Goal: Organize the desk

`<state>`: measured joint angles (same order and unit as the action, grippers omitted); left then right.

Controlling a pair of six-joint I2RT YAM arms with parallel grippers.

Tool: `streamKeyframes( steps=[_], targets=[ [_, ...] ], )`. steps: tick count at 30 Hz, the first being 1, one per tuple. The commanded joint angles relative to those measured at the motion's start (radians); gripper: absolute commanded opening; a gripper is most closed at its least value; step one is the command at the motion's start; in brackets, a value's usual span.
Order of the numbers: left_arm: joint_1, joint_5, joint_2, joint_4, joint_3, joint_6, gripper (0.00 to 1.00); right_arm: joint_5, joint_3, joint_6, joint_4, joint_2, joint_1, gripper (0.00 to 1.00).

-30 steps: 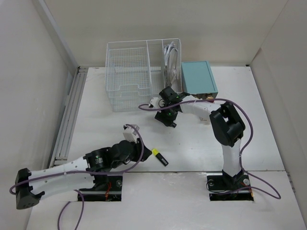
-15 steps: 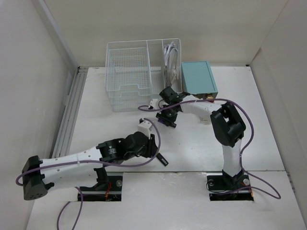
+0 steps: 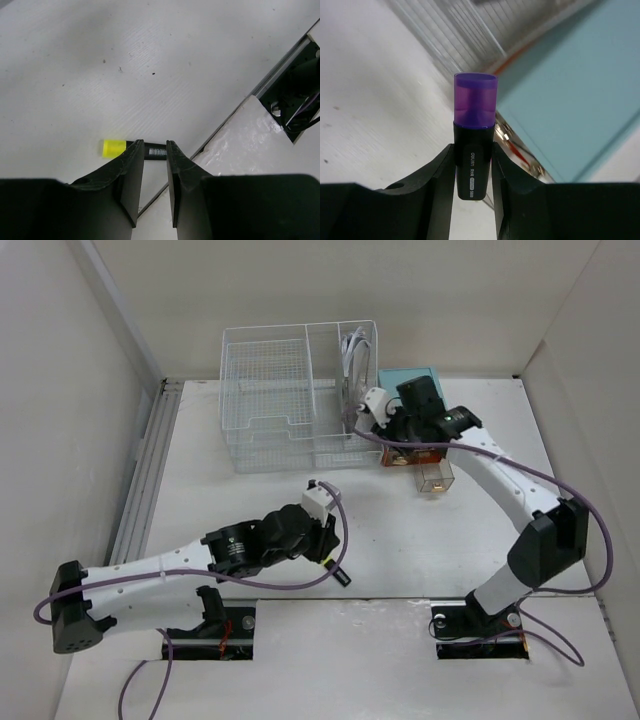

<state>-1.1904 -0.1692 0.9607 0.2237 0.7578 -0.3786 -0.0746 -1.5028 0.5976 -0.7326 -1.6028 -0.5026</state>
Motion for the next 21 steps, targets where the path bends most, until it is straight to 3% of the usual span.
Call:
streamKeyframes(
  steps=[1, 13, 21],
  targets=[
    [-0.005, -0.018, -0.054, -0.058, -0.029, 0.014, 0.22, 0.151, 0.052, -0.025, -0.047, 0.07, 0.067, 0.03],
    [-0.005, -0.009, -0.12, -0.076, -0.069, 0.004, 0.24, 0.11, 0.188, 0.033, -0.129, 0.179, 0.22, 0.03],
    [-0.005, 0.0, -0.139, -0.086, -0.087, 0.004, 0.24, 0.11, 0.194, 0.067, -0.099, 0.049, 0.283, 0.02]
  ],
)
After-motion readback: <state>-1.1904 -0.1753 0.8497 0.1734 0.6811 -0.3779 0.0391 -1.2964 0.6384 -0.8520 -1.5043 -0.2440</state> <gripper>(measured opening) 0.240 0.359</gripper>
